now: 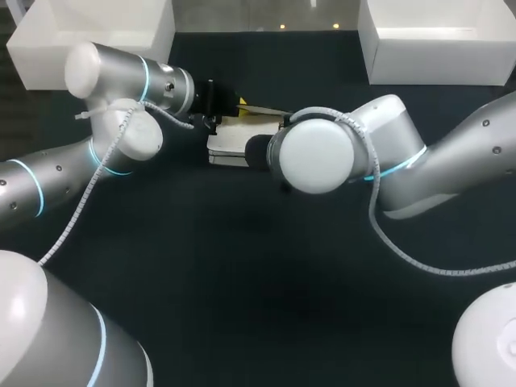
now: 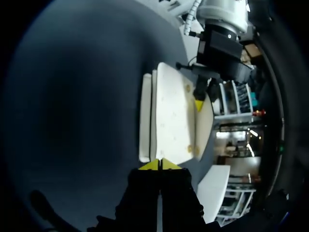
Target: Pick up the bag, open it, inspect its contents, close it, and place it on the opposite side
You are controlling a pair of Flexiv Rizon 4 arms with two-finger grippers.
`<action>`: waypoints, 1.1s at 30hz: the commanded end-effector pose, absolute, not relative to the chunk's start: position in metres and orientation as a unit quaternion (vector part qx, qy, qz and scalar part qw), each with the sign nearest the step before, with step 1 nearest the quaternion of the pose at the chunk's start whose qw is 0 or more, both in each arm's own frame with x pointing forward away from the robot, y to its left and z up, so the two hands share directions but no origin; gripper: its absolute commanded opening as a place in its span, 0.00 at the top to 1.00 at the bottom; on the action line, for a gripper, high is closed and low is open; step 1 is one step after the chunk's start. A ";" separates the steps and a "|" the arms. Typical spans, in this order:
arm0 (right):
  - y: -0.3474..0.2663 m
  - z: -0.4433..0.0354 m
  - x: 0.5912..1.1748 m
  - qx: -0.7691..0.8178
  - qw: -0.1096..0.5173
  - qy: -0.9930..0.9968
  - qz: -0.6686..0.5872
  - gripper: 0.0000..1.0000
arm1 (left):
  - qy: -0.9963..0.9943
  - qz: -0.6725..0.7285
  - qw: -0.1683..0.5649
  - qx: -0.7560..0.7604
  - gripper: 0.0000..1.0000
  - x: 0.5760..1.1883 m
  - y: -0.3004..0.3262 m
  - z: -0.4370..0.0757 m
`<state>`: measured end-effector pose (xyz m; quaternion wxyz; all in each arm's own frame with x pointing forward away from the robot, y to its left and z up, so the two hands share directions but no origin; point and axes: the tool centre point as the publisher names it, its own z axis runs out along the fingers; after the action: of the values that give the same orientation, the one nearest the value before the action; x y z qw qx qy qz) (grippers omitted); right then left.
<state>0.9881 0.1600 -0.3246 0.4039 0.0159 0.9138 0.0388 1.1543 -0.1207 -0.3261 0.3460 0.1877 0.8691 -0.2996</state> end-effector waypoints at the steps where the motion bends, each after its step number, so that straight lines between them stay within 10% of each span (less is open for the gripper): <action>1: 0.161 -0.332 0.982 0.009 0.408 0.912 0.042 1.00 | 0.867 -0.300 0.351 0.188 1.00 1.147 -0.123 -0.337; 7: 0.168 -0.341 0.978 -0.003 0.405 0.914 0.035 1.00 | 0.872 -0.289 0.350 0.182 1.00 1.133 -0.121 -0.342; 15: 0.171 -0.352 0.980 -0.005 0.393 0.919 0.034 0.59 | 0.870 -0.292 0.354 0.179 1.00 1.123 -0.119 -0.337; 33: 0.166 -0.365 0.997 -0.006 0.424 0.904 0.048 0.66 | 0.868 -0.304 0.343 0.192 1.00 1.120 -0.118 -0.343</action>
<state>0.9919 0.1668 -0.3577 0.4192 -0.0050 0.9069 0.0416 1.1184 -0.1192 -0.3420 0.3428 0.1899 0.8695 -0.3007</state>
